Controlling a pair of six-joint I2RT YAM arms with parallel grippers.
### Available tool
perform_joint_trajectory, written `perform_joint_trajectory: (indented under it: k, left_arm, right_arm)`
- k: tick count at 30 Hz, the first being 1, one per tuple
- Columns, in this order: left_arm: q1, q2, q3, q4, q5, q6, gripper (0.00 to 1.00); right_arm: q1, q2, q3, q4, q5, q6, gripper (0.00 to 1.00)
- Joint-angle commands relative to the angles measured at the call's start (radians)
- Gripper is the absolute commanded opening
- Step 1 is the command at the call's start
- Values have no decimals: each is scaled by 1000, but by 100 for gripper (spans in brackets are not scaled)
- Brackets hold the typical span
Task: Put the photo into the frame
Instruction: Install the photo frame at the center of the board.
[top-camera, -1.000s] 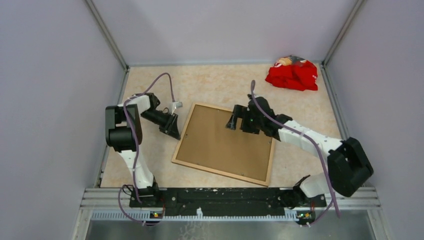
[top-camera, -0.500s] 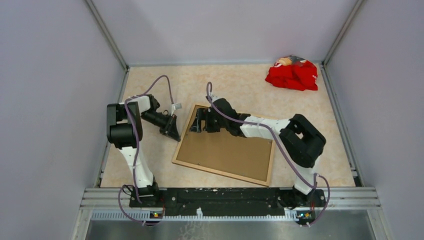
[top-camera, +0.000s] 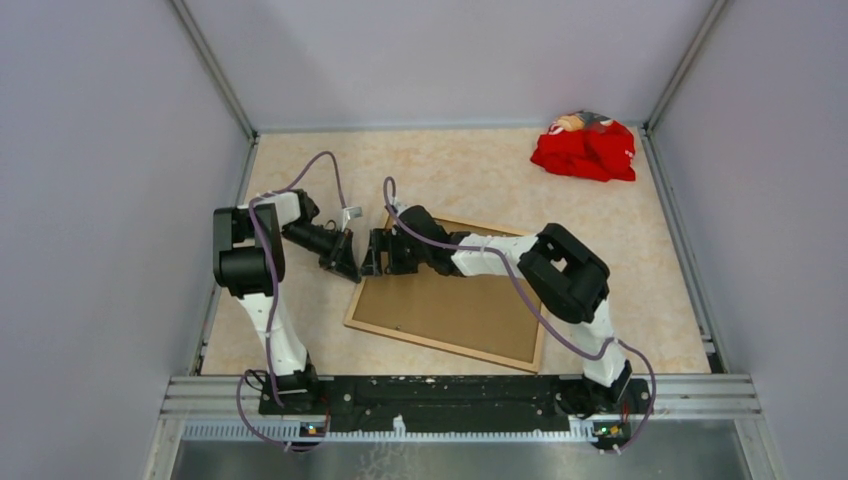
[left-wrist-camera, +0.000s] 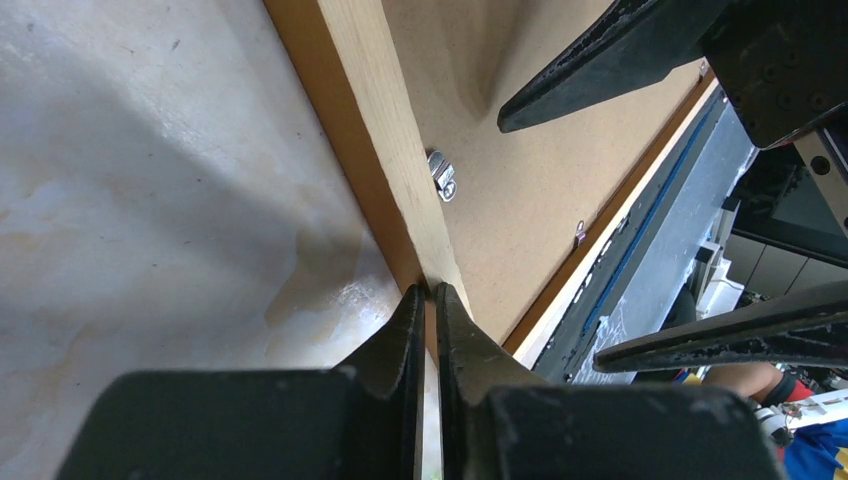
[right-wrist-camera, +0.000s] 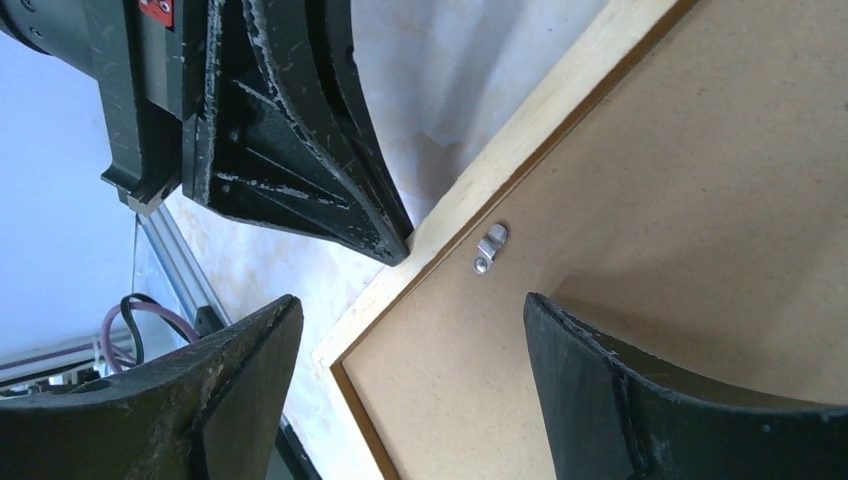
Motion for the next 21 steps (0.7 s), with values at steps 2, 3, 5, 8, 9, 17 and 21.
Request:
perform_joint_trajectory:
  k: [2, 3, 5, 8, 9, 17, 21]
  left_arm:
    - [-11, -3, -21, 79, -29, 17, 9]
    - [-10, -3, -20, 79, -30, 17, 9]
    - [-10, -5, -19, 79, -31, 15, 9]
    - [-11, -7, -16, 79, -30, 14, 8]
    - [-11, -6, -16, 79, -29, 14, 8]
    - [-10, -5, -16, 76, -25, 16, 7]
    - [-10, -5, -19, 76, -25, 18, 7]
  right_arm:
    - [9, 38, 55, 63, -28, 20, 81]
    - [10, 43, 56, 65, -30, 24, 80]
    - [11, 53, 55, 73, -37, 29, 80]
    - [12, 66, 55, 83, -41, 39, 80]
    - [13, 71, 55, 86, -42, 42, 80]
    - [14, 99, 67, 95, -48, 51, 80]
    - [14, 114, 78, 98, -54, 53, 80]
